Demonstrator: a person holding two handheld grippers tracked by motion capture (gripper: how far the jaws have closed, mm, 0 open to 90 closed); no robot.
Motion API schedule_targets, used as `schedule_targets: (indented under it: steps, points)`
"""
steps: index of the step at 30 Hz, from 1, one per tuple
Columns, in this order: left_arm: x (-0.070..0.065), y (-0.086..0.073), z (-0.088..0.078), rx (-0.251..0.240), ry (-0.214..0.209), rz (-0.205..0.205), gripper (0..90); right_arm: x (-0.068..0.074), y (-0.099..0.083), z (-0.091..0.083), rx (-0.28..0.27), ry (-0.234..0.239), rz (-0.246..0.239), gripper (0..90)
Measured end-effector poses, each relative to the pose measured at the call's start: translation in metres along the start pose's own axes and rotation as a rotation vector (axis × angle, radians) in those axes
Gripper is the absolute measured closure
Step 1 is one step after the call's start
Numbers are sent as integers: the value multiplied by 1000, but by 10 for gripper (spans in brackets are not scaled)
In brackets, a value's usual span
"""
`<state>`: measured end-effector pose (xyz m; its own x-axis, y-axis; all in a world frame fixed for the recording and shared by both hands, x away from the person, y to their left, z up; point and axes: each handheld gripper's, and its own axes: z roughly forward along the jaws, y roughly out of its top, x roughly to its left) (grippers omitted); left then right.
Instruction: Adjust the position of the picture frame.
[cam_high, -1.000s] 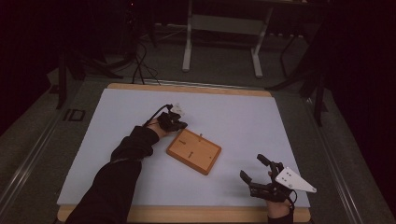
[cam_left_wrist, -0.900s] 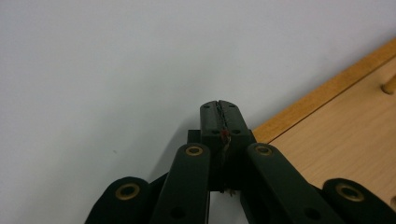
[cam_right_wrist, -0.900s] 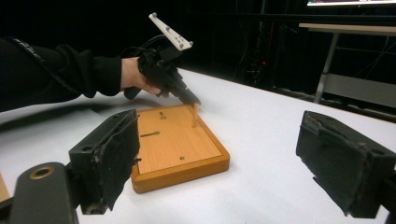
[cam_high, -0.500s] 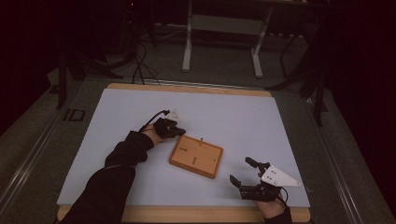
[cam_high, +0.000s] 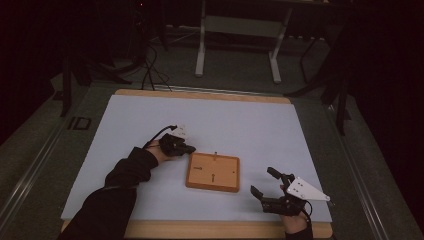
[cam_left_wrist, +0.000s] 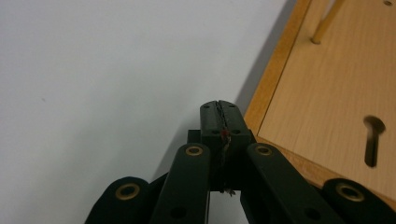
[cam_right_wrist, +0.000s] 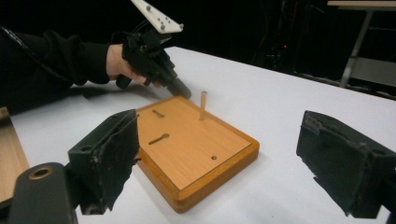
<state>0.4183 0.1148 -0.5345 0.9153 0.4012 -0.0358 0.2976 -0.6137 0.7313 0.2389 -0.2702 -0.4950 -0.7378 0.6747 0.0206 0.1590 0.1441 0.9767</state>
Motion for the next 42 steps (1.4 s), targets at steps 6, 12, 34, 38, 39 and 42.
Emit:
schedule_targets:
  steps: [6,12,34,38,39,42]
  points:
    - [-6,-8,-3,-2,-13,-4,900,-3,0,-1,-10,-6,20,132]
    - [-9,-11,-3,-15,-23,-13,900,-3,0,0,-5,-5,20,133]
    - [-6,-20,-41,-141,50,-126,894,-5,0,-3,-9,-32,22,134]
    - [-14,-21,-53,-188,52,-138,742,-4,1,-3,3,-47,5,138]
    - [-17,-21,-54,-193,50,-141,687,-4,1,-3,6,-34,1,141]
    - [-27,-20,-58,-203,26,-134,567,-4,1,-2,20,-25,-2,174]
